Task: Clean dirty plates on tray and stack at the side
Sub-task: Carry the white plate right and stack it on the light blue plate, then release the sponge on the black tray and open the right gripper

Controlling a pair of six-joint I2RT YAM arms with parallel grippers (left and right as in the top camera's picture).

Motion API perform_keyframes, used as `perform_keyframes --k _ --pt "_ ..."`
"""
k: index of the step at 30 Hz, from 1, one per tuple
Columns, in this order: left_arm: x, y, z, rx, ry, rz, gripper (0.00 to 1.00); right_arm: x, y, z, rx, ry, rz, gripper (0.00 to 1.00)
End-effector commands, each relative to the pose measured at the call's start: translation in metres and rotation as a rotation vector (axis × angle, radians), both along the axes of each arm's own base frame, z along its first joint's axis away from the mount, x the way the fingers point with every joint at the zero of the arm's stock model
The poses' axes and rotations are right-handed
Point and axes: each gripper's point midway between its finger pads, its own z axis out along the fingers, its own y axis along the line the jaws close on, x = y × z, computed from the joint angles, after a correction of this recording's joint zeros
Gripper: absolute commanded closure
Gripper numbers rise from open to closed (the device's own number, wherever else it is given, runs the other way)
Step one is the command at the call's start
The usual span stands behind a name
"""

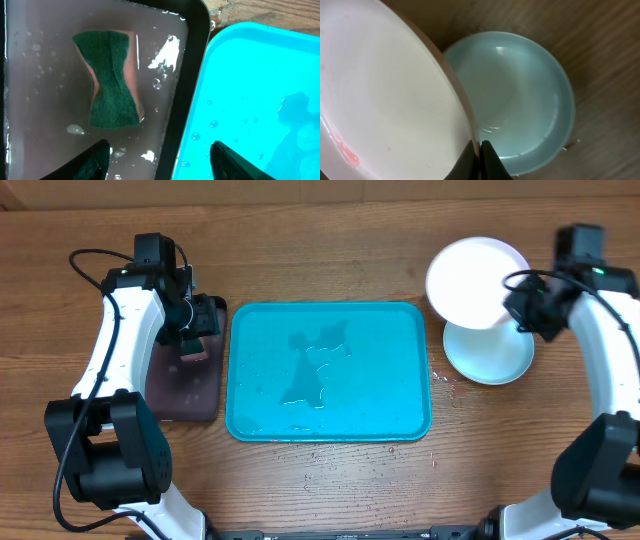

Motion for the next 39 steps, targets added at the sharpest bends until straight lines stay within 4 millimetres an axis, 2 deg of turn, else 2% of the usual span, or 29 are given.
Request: perform_keyframes --k 1,5,10,13,15,19,20,23,26,29,32,34,39 --pt "0.005 0.0 0.017 -0.016 -0.046 0.013 0.35 -0.021 -0.01 -0.007 0.104 0.021 -0.06 0.96" --pt "0.005 0.0 0.017 -0.016 -0.046 0.013 0.35 -0.042 -0.019 -0.027 0.119 0.083 -0.087 0.96" --pt "0.005 0.0 0.017 -0.016 -0.045 0.013 0.35 -0.047 -0.019 -0.036 0.105 0.098 -0.05 0.95" --pt "0.004 -0.001 0.017 -0.017 -0.042 0.014 0.35 -0.048 -0.019 -0.036 0.104 0.1 -0.047 0.72" --pt "0.003 -0.001 0.017 -0.017 -0.038 0.014 0.34 -0.049 -0.019 -0.036 0.105 0.105 -0.043 0.51" --pt "0.002 -0.001 0.016 -0.018 -0.034 0.016 0.35 -0.047 -0.013 -0.035 0.119 0.091 0.01 0.41" --pt "0.002 -0.001 0.016 -0.022 -0.032 0.029 0.35 -0.035 0.005 -0.029 0.171 0.019 0.143 0.35" --pt "0.003 -0.001 0.017 -0.027 -0.036 0.051 0.34 -0.011 0.046 -0.011 0.26 -0.158 0.411 0.26" --pt "0.005 0.0 0.017 -0.029 -0.042 0.062 0.29 0.001 0.071 -0.006 0.226 -0.216 0.546 0.12" --pt "0.0 0.0 0.016 -0.037 -0.017 0.093 0.24 0.003 0.087 -0.008 0.113 -0.173 0.628 0.0" --pt "-0.014 0.001 0.014 -0.044 0.04 0.122 0.21 -0.002 0.1 -0.008 -0.001 -0.104 0.698 0.0" --pt "-0.026 0.002 0.012 -0.047 0.092 0.13 0.16 -0.007 0.104 -0.006 -0.055 -0.059 0.72 0.0" --pt "-0.057 -0.002 0.018 -0.045 0.185 0.09 0.09 -0.018 0.121 0.0 -0.075 -0.025 0.745 0.0"
